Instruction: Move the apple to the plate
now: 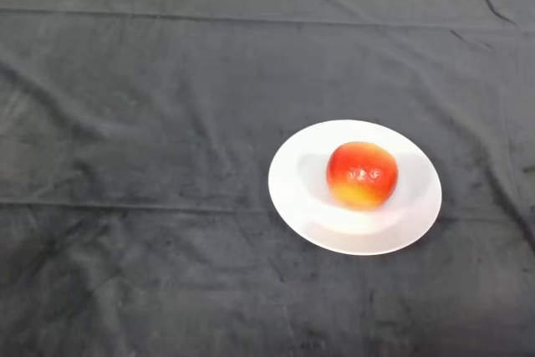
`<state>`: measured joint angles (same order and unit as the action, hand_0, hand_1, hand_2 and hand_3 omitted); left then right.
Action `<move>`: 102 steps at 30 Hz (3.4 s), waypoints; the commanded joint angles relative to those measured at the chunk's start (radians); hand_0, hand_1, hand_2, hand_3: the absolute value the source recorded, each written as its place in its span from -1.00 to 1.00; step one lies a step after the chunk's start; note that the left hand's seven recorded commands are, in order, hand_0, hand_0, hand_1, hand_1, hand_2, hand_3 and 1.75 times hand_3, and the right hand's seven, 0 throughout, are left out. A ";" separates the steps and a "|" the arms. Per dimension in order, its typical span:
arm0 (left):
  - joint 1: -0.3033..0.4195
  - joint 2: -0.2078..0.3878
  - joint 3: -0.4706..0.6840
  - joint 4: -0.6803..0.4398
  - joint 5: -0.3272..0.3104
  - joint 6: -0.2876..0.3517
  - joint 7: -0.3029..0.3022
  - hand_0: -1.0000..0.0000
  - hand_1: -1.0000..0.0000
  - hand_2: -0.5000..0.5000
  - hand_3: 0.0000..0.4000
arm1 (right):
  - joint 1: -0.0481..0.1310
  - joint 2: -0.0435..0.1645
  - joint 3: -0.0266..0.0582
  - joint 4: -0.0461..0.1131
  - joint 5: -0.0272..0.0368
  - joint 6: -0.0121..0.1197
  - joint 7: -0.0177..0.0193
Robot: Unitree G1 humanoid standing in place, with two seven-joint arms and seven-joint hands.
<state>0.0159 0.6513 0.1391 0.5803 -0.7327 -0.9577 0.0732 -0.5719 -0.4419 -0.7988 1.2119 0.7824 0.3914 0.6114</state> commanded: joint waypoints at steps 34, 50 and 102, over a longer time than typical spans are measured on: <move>-0.130 -0.020 0.240 0.332 0.052 -0.027 -0.126 1.00 1.00 0.00 -1.00 | -0.022 -0.009 -0.0112 -0.006 0.0150 -0.006 -0.0035; -0.149 -0.037 0.293 0.350 0.084 -0.018 -0.164 1.00 1.00 0.00 -1.00 | -0.022 -0.009 -0.0114 -0.005 0.0148 -0.007 -0.0026; -0.179 -0.077 0.398 0.362 0.184 0.001 -0.208 1.00 1.00 0.00 -1.00 | -0.022 -0.009 -0.0116 -0.004 0.0141 -0.007 -0.0020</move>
<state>-0.1402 0.5857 0.4919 0.9063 -0.5614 -0.9677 -0.1267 -0.5719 -0.4419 -0.7986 1.2121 0.7823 0.3915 0.6114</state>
